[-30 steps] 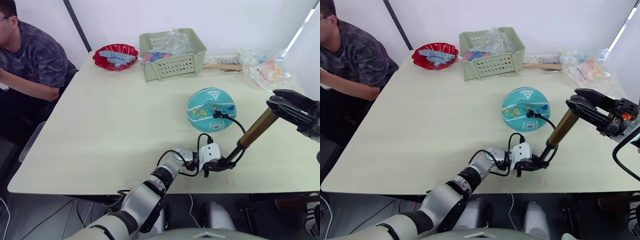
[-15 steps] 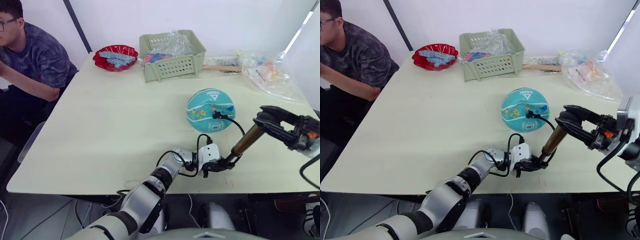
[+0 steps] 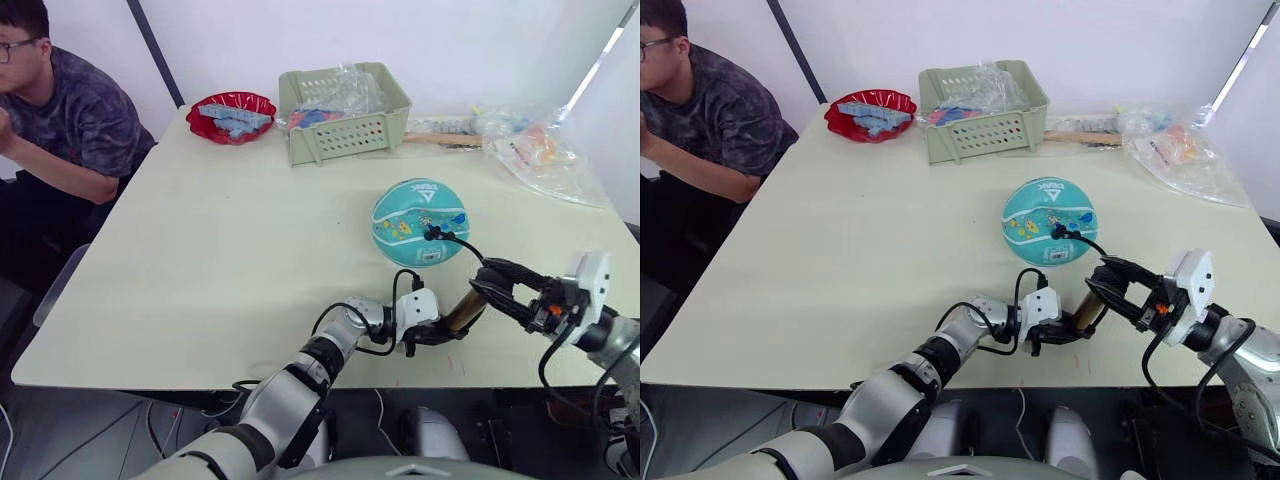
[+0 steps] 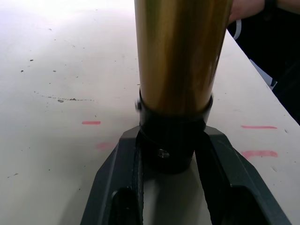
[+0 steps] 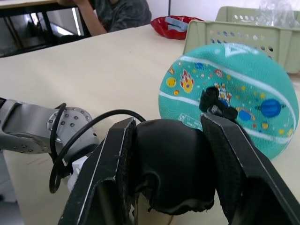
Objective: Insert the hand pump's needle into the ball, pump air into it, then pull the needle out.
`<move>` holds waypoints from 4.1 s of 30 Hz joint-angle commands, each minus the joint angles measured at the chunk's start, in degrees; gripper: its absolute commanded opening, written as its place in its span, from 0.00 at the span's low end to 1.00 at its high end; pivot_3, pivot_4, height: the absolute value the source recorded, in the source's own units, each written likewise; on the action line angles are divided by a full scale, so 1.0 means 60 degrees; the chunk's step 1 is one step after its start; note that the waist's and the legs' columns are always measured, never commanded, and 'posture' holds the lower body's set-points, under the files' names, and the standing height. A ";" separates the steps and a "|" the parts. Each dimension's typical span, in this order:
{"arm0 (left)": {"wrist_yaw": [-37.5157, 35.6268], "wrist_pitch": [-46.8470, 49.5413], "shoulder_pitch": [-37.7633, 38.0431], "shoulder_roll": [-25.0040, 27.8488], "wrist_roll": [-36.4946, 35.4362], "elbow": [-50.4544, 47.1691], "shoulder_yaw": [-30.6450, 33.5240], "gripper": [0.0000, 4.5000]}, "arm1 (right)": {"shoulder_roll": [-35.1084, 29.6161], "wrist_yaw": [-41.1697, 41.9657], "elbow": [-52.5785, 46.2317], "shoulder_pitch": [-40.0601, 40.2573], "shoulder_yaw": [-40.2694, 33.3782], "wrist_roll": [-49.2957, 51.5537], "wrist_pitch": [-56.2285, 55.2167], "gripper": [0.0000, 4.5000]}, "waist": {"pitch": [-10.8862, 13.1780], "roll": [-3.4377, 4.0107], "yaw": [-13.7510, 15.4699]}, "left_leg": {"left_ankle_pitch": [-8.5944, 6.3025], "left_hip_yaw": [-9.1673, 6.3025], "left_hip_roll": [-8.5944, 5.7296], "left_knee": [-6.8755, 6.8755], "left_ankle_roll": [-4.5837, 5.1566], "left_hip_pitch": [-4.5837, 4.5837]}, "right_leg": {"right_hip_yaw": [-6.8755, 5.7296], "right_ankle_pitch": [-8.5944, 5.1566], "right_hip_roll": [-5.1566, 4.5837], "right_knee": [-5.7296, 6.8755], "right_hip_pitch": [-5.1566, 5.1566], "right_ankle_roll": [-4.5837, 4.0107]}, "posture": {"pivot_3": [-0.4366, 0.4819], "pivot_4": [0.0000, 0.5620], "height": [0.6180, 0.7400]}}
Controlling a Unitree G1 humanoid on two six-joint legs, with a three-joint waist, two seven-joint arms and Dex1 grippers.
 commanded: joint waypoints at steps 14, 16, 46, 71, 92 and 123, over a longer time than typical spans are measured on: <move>0.0125 0.0716 0.0415 0.0293 0.0608 0.0904 -0.0294 0.25 | -0.1215 -0.0168 -0.1264 -0.1071 -0.2048 0.2434 0.1492 0.37 | 0.0073 0.0094 0.0038 | 0.0002 -0.0001 -0.0010 0.0002 -0.0002 -0.0016 | -0.0008 0.0001 -0.0015 -0.0006 -0.0003 0.0001 | 0.48 0.27 0.98; 0.0106 0.0726 0.0417 0.0280 0.0604 0.0923 -0.0294 0.25 | -0.1569 -0.0292 -0.1255 -0.1310 -0.2664 0.3216 0.1958 0.37 | 0.0087 0.0091 0.0045 | 0.0002 -0.0002 -0.0011 0.0004 -0.0002 -0.0017 | -0.0008 0.0002 -0.0015 -0.0006 -0.0002 0.0002 | 0.48 0.27 0.98; 0.0294 0.0873 0.0431 0.0171 0.0622 0.0957 -0.0292 0.25 | -0.1401 -0.0288 -0.1155 -0.0743 -0.2599 0.2618 0.2450 0.37 | 0.0078 0.0040 0.0090 | 0.0002 -0.0003 -0.0008 0.0010 -0.0002 -0.0012 | -0.0006 0.0002 -0.0008 -0.0005 0.0005 0.0003 | 0.48 0.27 0.98; 0.0243 0.0890 0.0383 0.0346 0.0692 0.0893 -0.0304 0.25 | -0.0015 -0.0340 -0.0250 0.0144 -0.0509 -0.0262 -0.0086 0.37 | -0.0023 -0.0022 0.0060 | 0.0002 -0.0012 0.0001 0.0010 -0.0004 -0.0005 | -0.0011 0.0001 -0.0008 -0.0003 0.0007 0.0002 | 0.48 0.27 0.98; 0.0168 0.0853 0.0468 0.0339 0.0750 0.0864 -0.0359 0.25 | -0.3491 -0.0594 -0.0296 -0.3271 -0.4404 0.4739 0.3495 0.37 | 0.0132 0.0056 0.0111 | 0.0003 -0.0008 -0.0009 0.0013 -0.0004 -0.0023 | -0.0016 0.0003 -0.0019 -0.0009 0.0001 0.0002 | 0.48 0.27 0.98; 0.0197 0.0875 0.0436 0.0445 0.0818 0.0890 -0.0423 0.25 | -0.0255 0.0853 0.1234 0.0072 0.0226 -0.0916 -0.0697 0.37 | -0.0005 -0.0091 -0.0007 | 0.0003 -0.0019 0.0007 0.0012 -0.0005 -0.0007 | -0.0019 0.0001 -0.0001 -0.0004 0.0008 0.0002 | 0.48 0.27 0.98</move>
